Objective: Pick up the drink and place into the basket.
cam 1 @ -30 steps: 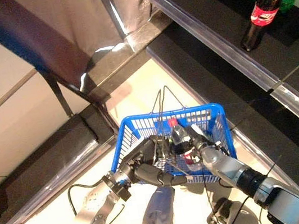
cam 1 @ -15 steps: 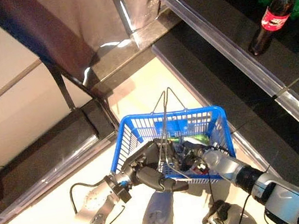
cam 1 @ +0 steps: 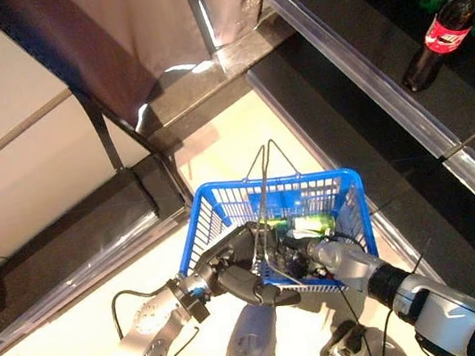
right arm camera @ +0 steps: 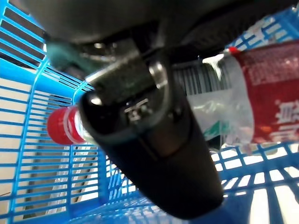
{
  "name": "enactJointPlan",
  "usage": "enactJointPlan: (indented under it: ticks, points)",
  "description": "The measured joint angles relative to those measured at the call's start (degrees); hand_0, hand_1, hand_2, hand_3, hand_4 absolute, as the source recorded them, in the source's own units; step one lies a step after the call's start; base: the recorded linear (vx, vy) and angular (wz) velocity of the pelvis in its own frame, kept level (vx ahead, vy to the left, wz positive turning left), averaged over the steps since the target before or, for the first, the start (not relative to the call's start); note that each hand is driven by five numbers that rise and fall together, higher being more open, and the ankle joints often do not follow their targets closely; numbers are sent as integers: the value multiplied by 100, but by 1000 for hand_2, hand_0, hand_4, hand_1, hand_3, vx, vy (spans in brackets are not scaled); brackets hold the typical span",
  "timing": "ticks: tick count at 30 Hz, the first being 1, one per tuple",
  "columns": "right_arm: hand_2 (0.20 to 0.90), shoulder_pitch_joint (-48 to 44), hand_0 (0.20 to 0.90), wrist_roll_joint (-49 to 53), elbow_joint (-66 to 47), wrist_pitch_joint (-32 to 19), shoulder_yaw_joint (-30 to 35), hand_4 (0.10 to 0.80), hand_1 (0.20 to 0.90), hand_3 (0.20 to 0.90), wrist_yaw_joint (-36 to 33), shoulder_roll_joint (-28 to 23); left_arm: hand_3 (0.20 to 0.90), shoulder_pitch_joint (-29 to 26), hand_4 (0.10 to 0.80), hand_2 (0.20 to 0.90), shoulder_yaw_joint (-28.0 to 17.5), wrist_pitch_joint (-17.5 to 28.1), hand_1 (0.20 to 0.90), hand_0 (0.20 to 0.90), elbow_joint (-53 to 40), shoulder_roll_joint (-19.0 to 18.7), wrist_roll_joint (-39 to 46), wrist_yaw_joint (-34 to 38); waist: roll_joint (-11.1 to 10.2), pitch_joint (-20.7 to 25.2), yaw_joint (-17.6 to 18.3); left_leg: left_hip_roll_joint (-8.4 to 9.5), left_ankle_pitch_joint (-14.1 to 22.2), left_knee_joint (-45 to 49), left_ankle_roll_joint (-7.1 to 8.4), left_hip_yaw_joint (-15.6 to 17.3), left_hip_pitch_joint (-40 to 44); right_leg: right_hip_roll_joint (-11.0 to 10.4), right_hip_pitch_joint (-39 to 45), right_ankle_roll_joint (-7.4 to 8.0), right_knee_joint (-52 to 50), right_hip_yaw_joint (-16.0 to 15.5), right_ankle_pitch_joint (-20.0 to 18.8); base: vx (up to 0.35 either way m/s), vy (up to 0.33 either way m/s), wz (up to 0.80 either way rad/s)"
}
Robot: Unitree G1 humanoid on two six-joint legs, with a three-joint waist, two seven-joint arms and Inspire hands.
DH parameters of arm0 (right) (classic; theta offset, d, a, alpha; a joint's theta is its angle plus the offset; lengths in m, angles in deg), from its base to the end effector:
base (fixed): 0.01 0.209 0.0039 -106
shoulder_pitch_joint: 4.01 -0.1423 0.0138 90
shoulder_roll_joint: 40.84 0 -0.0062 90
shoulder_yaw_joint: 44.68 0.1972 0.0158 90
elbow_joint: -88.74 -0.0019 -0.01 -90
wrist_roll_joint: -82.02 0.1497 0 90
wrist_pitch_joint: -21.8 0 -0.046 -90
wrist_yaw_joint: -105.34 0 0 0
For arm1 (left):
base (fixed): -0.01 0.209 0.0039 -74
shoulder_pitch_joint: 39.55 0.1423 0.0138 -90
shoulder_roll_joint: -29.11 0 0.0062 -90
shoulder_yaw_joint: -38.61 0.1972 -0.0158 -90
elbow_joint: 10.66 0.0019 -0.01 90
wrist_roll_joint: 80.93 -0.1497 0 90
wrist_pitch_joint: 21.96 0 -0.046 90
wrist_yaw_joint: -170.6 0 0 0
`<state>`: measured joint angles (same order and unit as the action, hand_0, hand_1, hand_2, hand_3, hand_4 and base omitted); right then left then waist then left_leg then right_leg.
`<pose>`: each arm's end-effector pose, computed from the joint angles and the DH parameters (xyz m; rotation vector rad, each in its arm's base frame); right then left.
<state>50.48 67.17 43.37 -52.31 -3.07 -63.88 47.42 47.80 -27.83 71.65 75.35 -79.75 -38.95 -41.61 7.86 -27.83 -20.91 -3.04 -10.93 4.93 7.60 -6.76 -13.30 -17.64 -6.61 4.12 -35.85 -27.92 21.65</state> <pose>0.2942 -0.1236 -0.0075 -1.1390 0.5274 0.6615 0.2092 0.1860 0.0440 -0.1655 0.0560 -0.9369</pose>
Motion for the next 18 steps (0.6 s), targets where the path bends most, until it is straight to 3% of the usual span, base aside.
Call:
enactJointPlan:
  ticks: [5, 9, 16, 18]
  points:
    - [900, 9, 900, 199, -11, -3, 68, 800, 900, 900, -316, -102, 200, 5, 100, 300, 0, -64, 300, 300, 5, -27, -50, 38, -5, 2, 56, -1, -7, 3, 0, 1, -69, 5, -56, 38, -2, 1, -22, 0, 0, 0]
    - [900, 107, 900, 735, -330, 54, 284, 800, 900, 900, -717, -466, 200, 7, 100, 300, -75, -101, 300, 300, 7, -90, -132, 53, -25, 10, 100, 0, -15, 8, -8, 7, -87, 6, -51, 60, 14, 5, -40, -50, 29, 0]
    - [900, 521, 900, 1131, -1649, 66, 666, 800, 900, 900, -1124, -1054, 200, 78, 100, 300, -226, -101, 300, 300, 12, -105, -139, 51, -108, 11, 281, -22, -35, 13, -43, 31, -74, 74, 29, 84, 200, 7, -177, 8, 9, -2]
    - [900, 856, 900, 1198, -2406, 80, 1136, 800, 900, 900, -1195, -1254, 200, 173, 100, 300, -253, -65, 300, 300, 10, -124, -141, 43, -142, -5, 386, -38, 3, 4, -103, 73, -79, 103, 26, 66, 288, 24, -199, 20, 31, -3]
